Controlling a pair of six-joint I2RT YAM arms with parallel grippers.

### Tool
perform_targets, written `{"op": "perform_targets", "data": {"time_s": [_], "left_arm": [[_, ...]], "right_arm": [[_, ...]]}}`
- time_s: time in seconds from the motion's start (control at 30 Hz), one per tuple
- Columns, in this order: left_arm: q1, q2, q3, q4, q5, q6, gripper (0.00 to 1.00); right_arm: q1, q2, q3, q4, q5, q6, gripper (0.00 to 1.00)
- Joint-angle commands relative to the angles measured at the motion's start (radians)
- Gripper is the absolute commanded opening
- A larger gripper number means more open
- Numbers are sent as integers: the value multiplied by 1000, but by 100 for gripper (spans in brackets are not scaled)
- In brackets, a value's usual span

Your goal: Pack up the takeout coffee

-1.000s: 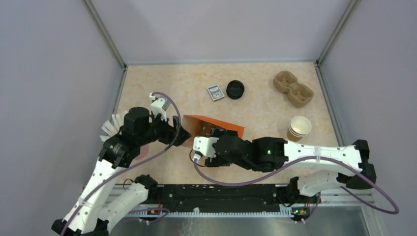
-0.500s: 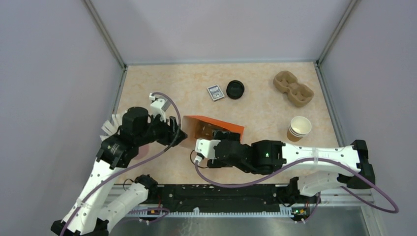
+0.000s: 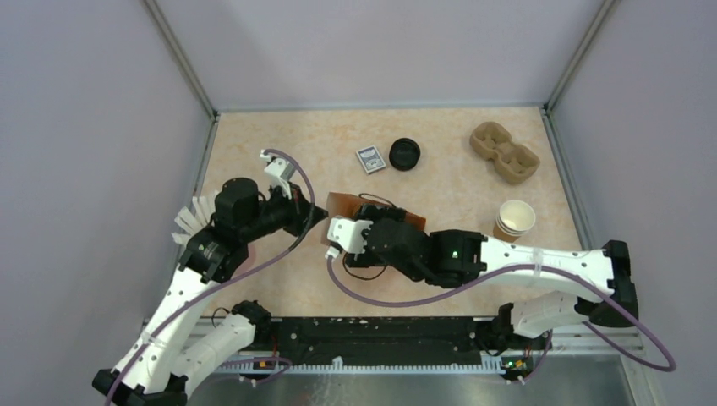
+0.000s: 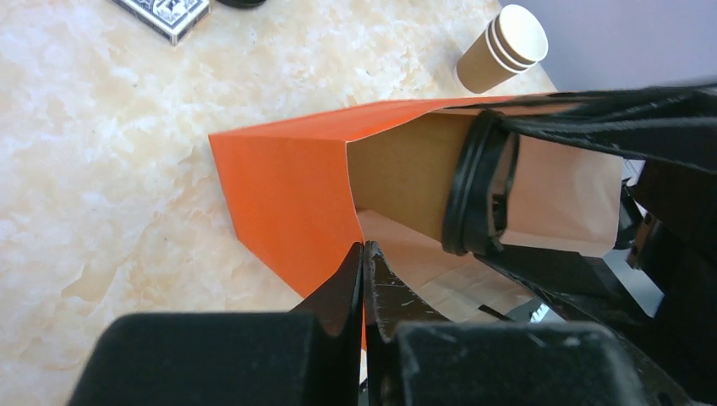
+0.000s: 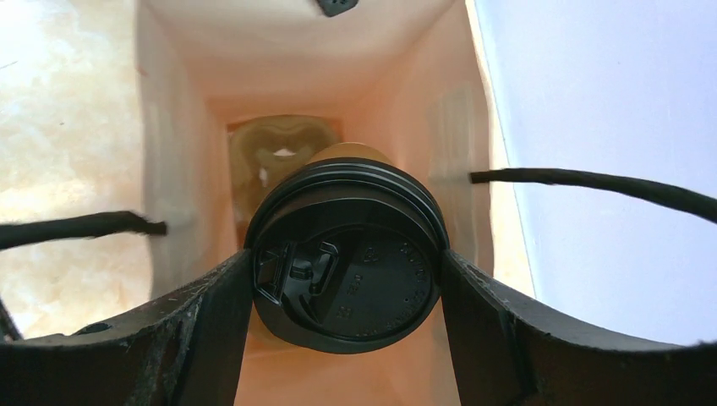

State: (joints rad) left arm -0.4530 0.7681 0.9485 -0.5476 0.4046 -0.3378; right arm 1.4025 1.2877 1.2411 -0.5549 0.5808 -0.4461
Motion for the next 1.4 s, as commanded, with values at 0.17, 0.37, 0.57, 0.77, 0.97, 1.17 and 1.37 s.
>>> {"op": "perform_targets", "data": {"time_s": [0.17,0.37,0.57,0.77,0.97,1.17,1.37], "left_arm": [[-1,-70,-38,84,13,36,2],[-1,-159,-106,59,-4,18,11],[-1,-174,-90,-41,-26,12,40],[-1,-164,-83,-82,-8,-21,59],[0,-130,-90,-121,-43,-45,65],[-1,-81,-92,-77,-31,-61,51],[-1,-91,-116,-33,-22,-20,10]], "right_arm": [[-112,53,53,113,-97,-87,54],[-113,6,-19,56,-157,-15,52],[-99,0,-30,32,-143,11,52],[-100,37,-35,90,-126,-18,51],[-98,77,-38,165,-80,0,51],[-85,100,-49,186,-109,-5,51],[-86,118,12,110,-96,-28,51]]}}
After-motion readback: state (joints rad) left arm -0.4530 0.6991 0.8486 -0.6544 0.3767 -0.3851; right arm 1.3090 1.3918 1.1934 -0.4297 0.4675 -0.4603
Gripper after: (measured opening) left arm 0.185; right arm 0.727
